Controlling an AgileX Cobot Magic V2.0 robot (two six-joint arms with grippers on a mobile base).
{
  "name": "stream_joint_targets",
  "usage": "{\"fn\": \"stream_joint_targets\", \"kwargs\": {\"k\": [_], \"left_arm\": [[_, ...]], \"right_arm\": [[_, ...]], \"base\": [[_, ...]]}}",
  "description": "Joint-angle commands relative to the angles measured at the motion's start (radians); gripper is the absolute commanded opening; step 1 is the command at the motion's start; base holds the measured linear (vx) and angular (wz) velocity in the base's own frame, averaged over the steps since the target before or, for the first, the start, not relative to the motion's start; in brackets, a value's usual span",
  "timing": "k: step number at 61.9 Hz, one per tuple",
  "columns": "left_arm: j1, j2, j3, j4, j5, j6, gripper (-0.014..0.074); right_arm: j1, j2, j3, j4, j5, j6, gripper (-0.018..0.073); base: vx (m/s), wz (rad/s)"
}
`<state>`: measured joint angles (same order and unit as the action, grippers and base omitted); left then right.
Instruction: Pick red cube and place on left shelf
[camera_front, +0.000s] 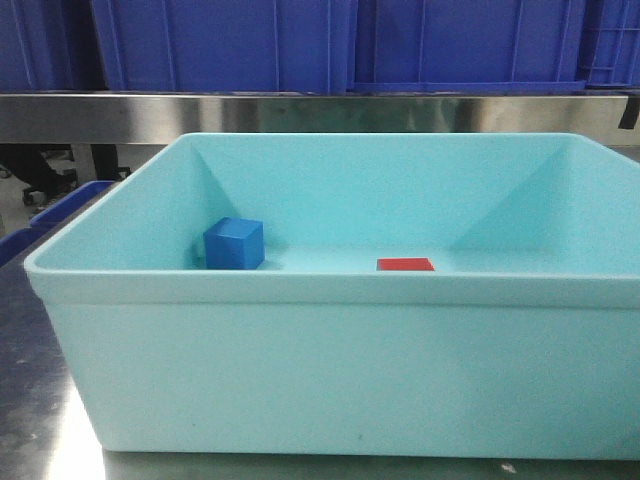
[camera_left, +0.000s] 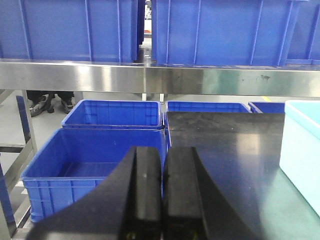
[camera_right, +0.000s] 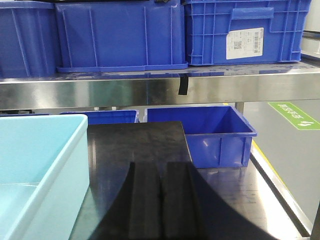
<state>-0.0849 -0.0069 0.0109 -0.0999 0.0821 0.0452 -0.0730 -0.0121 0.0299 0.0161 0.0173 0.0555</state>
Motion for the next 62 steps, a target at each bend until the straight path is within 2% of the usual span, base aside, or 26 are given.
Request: {"fn": "stream_joint_targets", "kwargs": {"k": [1,28,39,42,62], "left_arm": [[-0.004,-0.012,0.024,-0.001,-0.088,-0.005,0.0101],[-0.004,-0.012,0.024,-0.001,-0.088,-0.005,0.0102],[-0.004,-0.012,0.024,-0.001,-0.088,-0.005,0.0102],[-0.004,-0.012,0.024,-0.001,-0.088,-0.005,0.0102],[-0.004,-0.012,0.024,-0.001,-0.088,-0.005,0.0102]], "right_arm": [[-0.004,-0.016,-0.025,-0.004,-0.082,-0.007,0.0046],[-0.004,-0.016,-0.025,-0.004,-0.082,-0.007,0.0046],[-0.005,-0.016,-0.025,-0.173,-0.093,-0.042,0.0046],[-0.005,-0.016,-0.025,-0.194,-0.091,-0.042,0.0046],[-0.005,-0.016,-0.025,-0.192,-0.134,-0.041,0.0046]], "base": [[0.0,0.0],[0.0,0.0],[0.0,0.0],[0.0,0.0],[0.0,0.0]]}}
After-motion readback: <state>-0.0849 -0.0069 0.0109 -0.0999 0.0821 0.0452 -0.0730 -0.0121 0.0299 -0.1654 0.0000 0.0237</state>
